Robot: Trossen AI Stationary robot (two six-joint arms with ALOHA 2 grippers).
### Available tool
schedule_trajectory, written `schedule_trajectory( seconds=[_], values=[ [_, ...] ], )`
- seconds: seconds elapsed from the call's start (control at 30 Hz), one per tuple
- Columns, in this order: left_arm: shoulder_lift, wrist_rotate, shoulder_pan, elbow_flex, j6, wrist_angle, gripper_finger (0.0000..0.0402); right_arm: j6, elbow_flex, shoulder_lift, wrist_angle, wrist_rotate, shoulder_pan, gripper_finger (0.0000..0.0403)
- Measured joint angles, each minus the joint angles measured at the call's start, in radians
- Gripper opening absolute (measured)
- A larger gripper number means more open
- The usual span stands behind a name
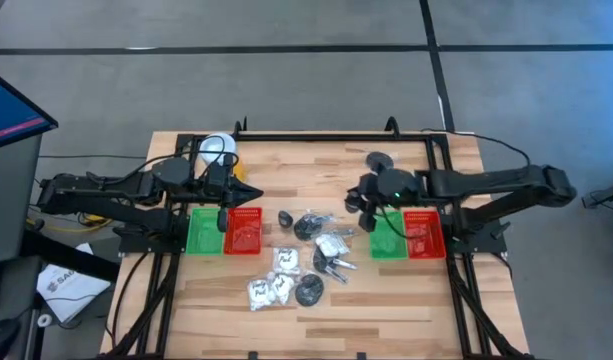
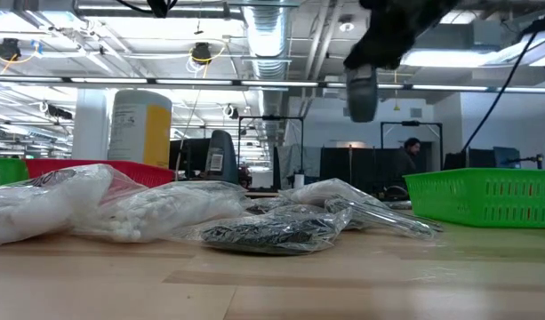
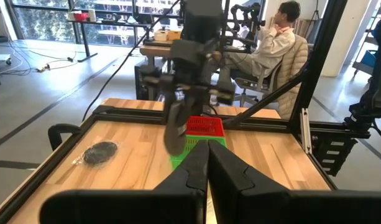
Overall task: Pick & Place Travel size toiletries
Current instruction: Put the gray deodorant into the right red bin
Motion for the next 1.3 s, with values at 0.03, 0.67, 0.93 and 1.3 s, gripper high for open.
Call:
schedule_trajectory(
  seconds=[0.03, 0.67, 0.93, 1.3],
  values=[
    [0.000, 0.000, 0.000, 0.000, 0.000, 0.000, 0.0000, 0.026, 0.000, -0.018, -0.032, 0.041, 0.026, 0.0089],
    [0.005, 0.000, 0.000, -0.069, -0.015, 0.049, 0.0000, 0.831, -0.095, -0.220, -0.622, 0.574, 0.449, 0.0089],
    [0.006, -0.004, 0.000, -0.114, -0.014, 0.076, 0.0000, 1.209, -0.131, -0.224, -0.859, 0.622, 0.561, 0.0089],
    [0.006, -0.009, 0.000, -0.188, -0.015, 0.152, 0.0000, 1.587, -0.232, -0.178, -0.993, 0.606, 0.674, 0.0089]
  ],
)
